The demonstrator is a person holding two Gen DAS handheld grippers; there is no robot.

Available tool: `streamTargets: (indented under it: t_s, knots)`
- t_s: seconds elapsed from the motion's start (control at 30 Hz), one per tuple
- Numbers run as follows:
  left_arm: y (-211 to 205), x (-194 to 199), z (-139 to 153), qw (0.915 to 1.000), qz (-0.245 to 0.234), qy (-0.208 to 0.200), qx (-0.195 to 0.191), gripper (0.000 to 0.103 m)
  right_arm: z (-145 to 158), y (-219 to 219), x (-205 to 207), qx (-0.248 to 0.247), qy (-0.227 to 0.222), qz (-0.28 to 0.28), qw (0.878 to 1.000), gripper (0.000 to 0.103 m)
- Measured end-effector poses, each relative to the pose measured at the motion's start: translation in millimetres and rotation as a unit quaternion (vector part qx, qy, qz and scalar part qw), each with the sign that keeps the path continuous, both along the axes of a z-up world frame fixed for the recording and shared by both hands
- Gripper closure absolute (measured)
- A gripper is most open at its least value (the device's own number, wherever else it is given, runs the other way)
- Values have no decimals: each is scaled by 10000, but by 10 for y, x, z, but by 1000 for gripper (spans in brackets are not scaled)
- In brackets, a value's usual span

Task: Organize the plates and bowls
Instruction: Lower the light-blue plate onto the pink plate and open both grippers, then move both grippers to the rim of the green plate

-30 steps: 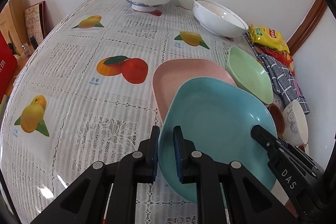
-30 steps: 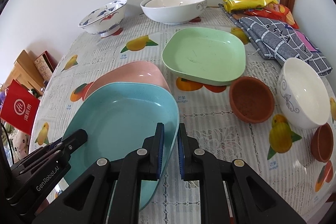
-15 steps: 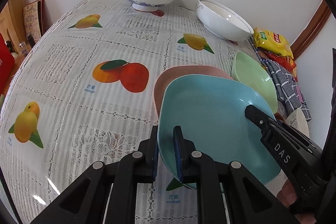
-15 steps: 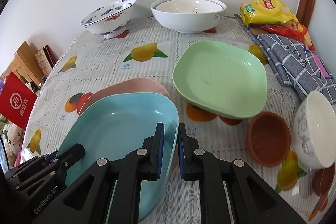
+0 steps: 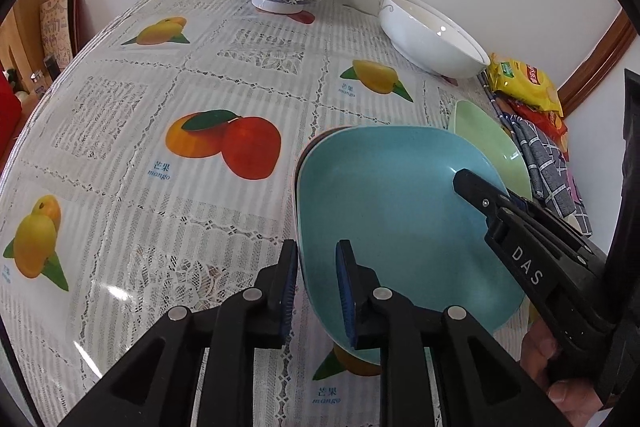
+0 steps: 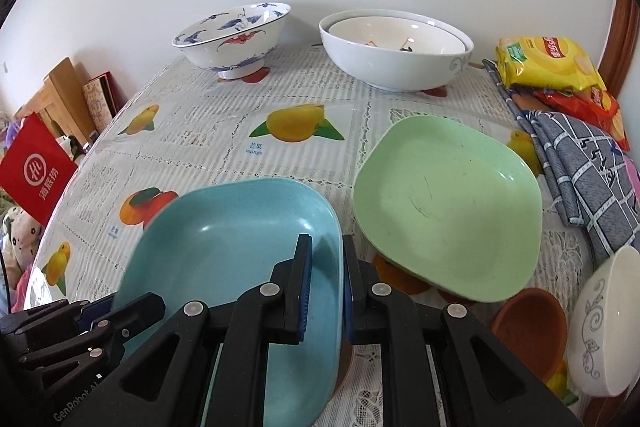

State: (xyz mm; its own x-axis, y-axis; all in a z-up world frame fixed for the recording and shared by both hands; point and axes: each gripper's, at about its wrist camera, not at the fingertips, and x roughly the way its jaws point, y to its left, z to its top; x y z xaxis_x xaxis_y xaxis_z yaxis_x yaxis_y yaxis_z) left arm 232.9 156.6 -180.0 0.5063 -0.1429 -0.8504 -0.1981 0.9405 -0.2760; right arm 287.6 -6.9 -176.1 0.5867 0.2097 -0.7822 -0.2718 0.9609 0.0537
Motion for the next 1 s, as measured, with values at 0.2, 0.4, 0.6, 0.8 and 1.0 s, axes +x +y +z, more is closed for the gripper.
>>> streamTargets:
  t_s: [0.2,0.4,0.6,0.8,1.0]
  knots:
    - [-48,-51,112,9998,23,-129,144,60,76,-47,-28,29,-58,93,9999,77]
    - [-102,-146,283,9992,-10,-296,273,58,217,-166,-181,44,-144,-2,9999,64]
    - [-231,-252,483,9979,-133,-525,358,58,410,-460,-408,99,-391,-383,9985,44]
    - [-406,-347,757,9948,-212,-794,604,58,629,-832,-580,33,-572,-801,9951,37]
    - [-588,-394,977,9915,-248,-1025,761,58,787,-1161,-733,237,-702,-1042,9918,36]
